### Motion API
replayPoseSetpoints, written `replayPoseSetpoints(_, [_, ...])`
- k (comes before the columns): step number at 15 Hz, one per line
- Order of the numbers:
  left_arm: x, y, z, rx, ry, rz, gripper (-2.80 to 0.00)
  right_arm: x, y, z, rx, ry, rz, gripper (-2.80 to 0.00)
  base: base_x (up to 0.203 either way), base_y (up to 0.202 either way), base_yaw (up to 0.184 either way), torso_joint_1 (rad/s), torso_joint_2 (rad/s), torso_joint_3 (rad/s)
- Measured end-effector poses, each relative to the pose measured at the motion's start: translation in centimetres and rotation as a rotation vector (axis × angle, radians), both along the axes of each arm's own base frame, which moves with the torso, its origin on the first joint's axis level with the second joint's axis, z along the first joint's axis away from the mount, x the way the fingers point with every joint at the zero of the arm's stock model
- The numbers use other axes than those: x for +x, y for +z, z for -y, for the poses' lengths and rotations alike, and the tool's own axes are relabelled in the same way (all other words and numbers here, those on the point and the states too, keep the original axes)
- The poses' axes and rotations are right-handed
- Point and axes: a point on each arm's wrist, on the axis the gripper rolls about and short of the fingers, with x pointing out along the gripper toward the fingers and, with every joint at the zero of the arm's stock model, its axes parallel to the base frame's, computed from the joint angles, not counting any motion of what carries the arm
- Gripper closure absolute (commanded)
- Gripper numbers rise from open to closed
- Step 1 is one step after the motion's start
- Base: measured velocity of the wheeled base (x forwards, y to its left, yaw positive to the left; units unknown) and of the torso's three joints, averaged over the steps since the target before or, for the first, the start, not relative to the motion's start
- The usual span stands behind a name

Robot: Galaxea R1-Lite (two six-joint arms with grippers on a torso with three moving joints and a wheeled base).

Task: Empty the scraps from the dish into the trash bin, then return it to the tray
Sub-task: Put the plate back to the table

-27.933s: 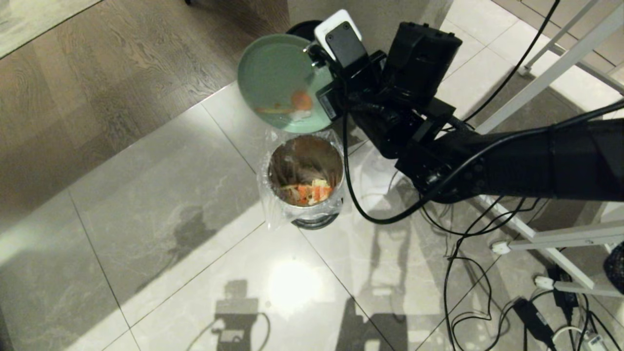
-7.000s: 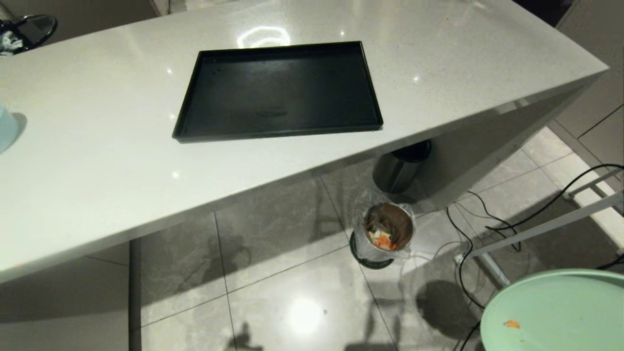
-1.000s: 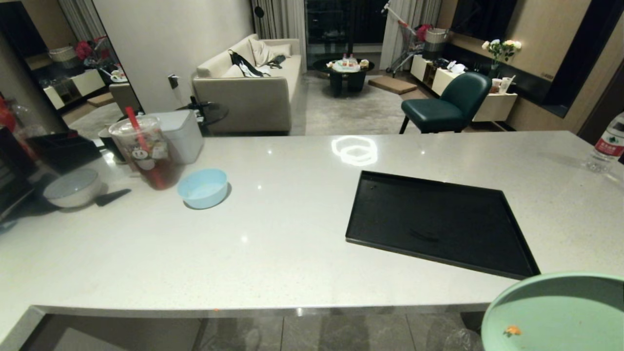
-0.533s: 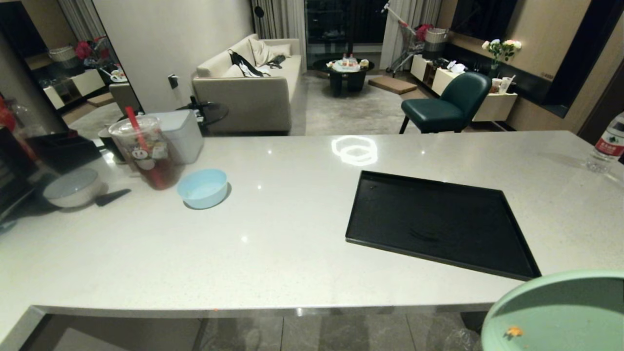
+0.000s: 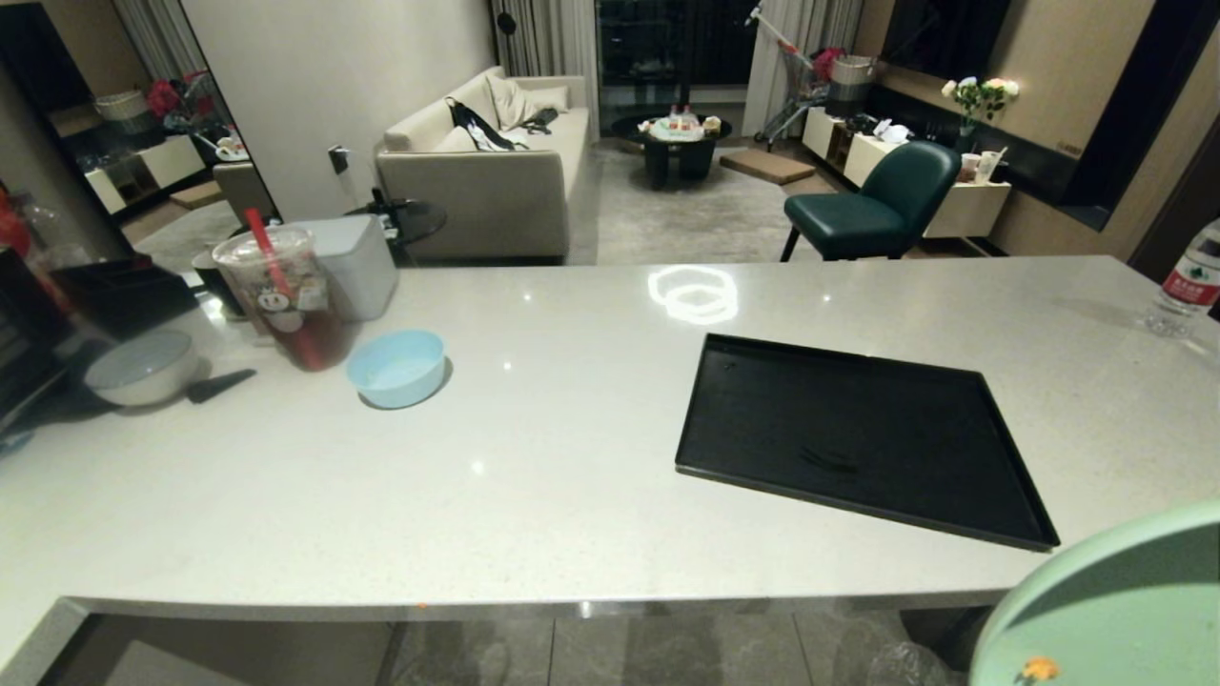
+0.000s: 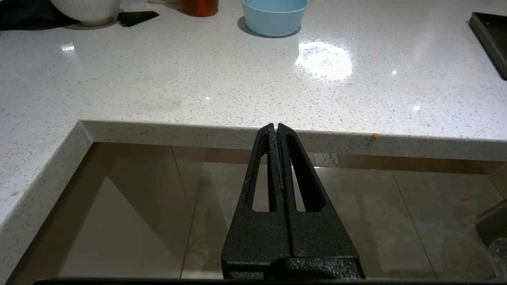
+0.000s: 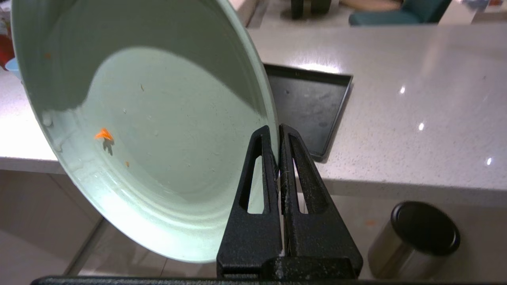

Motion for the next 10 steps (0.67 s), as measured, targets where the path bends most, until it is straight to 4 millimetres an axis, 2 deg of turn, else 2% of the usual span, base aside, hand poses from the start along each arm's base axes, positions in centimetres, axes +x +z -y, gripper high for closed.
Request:
replayPoseSetpoints(5, [0.0,0.0,0.0,0.0,0.0,0.0,0.0,3.6,2.9,0.0,0.072,0.0,-0.159,0.0,0.0,0.0,0.0,0.0,0.0,0.0])
replayPoseSetpoints(10, [0.0,0.0,0.0,0.0,0.0,0.0,0.0,9.5,6.0,0.0,0.192,-0.013,-0.333,0.0,0.0,0.0,0.0,0.0,0.0,0.0])
